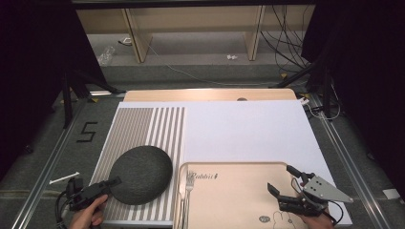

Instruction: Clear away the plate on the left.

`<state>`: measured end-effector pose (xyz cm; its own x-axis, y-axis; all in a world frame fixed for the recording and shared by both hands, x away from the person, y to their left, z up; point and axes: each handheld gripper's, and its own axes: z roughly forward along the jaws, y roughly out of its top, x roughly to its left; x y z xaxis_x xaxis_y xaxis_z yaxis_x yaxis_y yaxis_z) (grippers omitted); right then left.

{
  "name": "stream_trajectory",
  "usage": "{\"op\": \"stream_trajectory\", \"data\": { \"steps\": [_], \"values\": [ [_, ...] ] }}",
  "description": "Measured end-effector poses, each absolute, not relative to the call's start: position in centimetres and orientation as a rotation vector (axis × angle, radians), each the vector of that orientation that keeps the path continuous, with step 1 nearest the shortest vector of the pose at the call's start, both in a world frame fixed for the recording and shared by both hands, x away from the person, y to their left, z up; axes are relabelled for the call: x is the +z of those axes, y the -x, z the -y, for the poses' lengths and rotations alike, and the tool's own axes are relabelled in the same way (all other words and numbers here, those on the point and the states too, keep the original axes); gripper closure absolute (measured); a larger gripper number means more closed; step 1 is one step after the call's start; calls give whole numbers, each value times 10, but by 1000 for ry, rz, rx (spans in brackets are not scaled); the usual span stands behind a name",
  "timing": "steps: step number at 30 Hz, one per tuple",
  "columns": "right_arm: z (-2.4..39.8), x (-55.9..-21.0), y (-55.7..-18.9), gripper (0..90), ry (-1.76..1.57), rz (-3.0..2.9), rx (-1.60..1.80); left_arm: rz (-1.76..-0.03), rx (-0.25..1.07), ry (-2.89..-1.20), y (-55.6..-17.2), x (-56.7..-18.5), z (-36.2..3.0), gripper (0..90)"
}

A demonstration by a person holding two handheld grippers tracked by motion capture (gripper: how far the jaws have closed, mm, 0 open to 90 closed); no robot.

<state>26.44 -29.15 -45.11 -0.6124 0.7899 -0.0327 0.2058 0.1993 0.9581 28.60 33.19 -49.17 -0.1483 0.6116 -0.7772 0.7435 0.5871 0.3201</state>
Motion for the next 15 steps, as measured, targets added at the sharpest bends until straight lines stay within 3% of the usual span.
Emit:
{"op": "stream_trajectory", "data": {
  "steps": [15],
  "values": [
    [291,-452,-265,136,-919,-1951,1428,-1880,-216,-1062,-284,-498,-328,410]
  ]
}}
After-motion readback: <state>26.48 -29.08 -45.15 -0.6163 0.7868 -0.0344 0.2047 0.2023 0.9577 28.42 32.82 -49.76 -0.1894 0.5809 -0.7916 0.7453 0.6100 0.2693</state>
